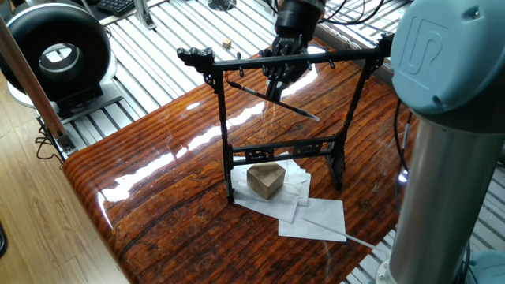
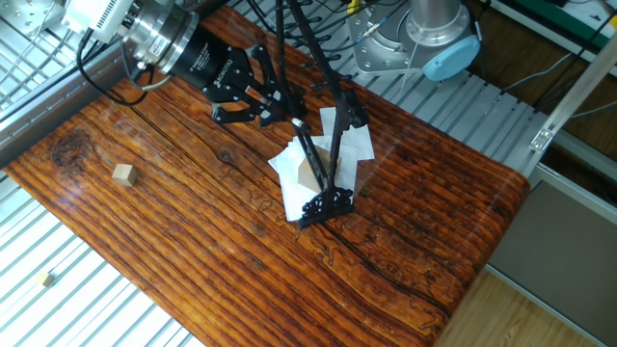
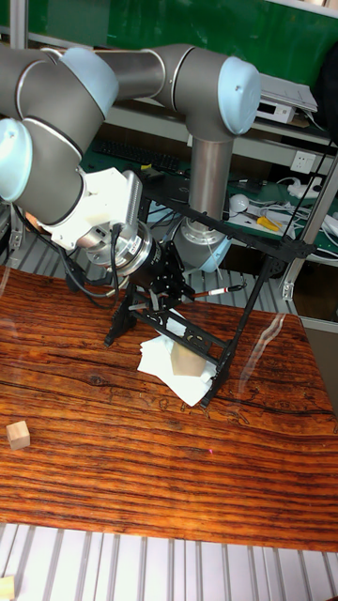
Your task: Place the brush on the pen rack
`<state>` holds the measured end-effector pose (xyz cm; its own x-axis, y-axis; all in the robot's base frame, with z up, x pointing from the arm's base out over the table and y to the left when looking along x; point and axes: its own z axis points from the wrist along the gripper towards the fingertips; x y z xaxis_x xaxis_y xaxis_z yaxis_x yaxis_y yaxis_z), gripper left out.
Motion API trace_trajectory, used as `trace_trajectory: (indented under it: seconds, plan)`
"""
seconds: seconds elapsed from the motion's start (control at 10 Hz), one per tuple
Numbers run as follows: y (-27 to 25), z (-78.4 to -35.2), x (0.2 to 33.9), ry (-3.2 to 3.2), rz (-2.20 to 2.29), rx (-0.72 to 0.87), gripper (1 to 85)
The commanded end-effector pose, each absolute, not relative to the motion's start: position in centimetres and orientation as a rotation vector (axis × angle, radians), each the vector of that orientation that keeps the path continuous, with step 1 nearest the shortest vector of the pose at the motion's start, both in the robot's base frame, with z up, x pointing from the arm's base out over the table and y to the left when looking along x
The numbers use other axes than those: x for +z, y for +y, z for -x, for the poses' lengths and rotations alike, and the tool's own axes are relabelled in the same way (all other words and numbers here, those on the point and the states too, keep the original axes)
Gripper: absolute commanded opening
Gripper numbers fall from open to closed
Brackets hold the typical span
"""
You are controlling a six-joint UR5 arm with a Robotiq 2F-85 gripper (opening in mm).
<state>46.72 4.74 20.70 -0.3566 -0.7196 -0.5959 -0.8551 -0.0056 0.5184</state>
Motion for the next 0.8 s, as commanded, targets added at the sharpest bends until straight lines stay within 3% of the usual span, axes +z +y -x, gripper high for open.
trace_trajectory:
  seconds: [0.0, 0.7]
  plan:
    - [4.85, -46.99, 20.89, 2.088, 1.676, 1.305, 1.0]
    - [4.44, -47.16, 20.26, 2.097, 1.700, 1.288, 1.0]
